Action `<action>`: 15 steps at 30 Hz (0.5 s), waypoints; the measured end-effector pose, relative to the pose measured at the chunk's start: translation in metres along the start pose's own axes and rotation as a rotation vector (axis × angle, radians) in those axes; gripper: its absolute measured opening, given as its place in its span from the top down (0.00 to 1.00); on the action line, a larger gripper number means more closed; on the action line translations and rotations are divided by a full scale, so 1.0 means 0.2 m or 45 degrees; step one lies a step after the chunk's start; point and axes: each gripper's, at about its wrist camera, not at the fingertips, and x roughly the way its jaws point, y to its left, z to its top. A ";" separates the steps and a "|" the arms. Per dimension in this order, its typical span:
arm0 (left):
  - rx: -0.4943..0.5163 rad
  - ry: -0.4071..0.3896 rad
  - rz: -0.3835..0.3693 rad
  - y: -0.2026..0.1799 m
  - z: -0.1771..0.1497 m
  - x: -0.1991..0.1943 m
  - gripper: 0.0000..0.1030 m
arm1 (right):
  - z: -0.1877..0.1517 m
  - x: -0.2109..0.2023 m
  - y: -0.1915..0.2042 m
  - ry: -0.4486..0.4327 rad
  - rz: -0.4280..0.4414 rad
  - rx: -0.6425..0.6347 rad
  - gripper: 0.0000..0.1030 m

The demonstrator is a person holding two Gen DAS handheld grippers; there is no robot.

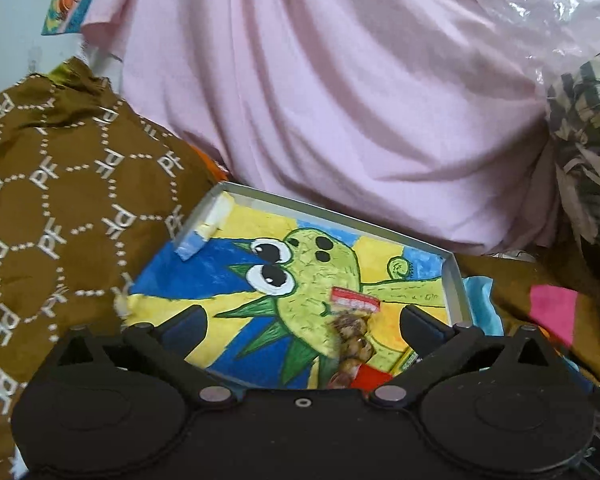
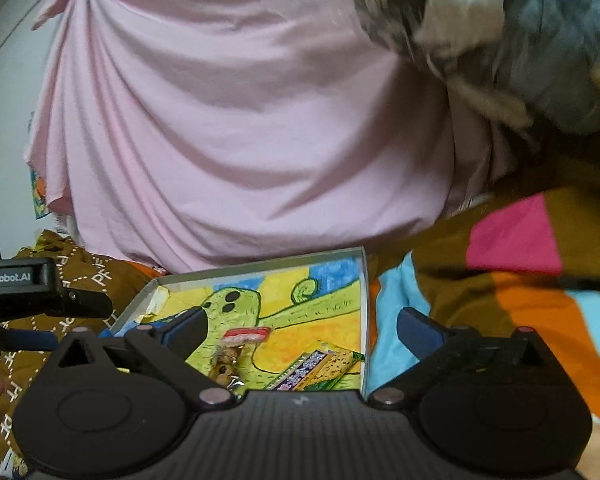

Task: Organize snacks
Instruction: 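Carry both snacks into the frog tray and open both tools to release, then withdraw both tools from the tray back over the snack pile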

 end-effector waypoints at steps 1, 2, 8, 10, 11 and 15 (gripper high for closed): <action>0.003 -0.006 0.003 0.01 -0.01 -0.03 0.01 | 0.01 -0.03 0.01 -0.014 -0.001 -0.014 0.00; 0.008 -0.013 0.007 0.02 -0.01 -0.06 0.01 | 0.01 -0.07 0.03 -0.029 -0.004 -0.026 0.00; 0.028 -0.026 0.020 0.09 -0.04 -0.23 0.01 | 0.03 -0.26 0.10 -0.099 -0.027 -0.035 0.00; 0.031 -0.030 0.024 0.11 -0.05 -0.28 0.01 | 0.01 -0.31 0.12 -0.094 -0.017 -0.034 0.00; 0.035 -0.030 0.028 0.13 -0.06 -0.30 0.01 | 0.00 -0.33 0.13 -0.089 -0.012 -0.035 0.00; 0.062 -0.012 0.038 0.17 -0.09 -0.39 0.01 | -0.04 -0.42 0.19 -0.061 0.034 -0.050 0.00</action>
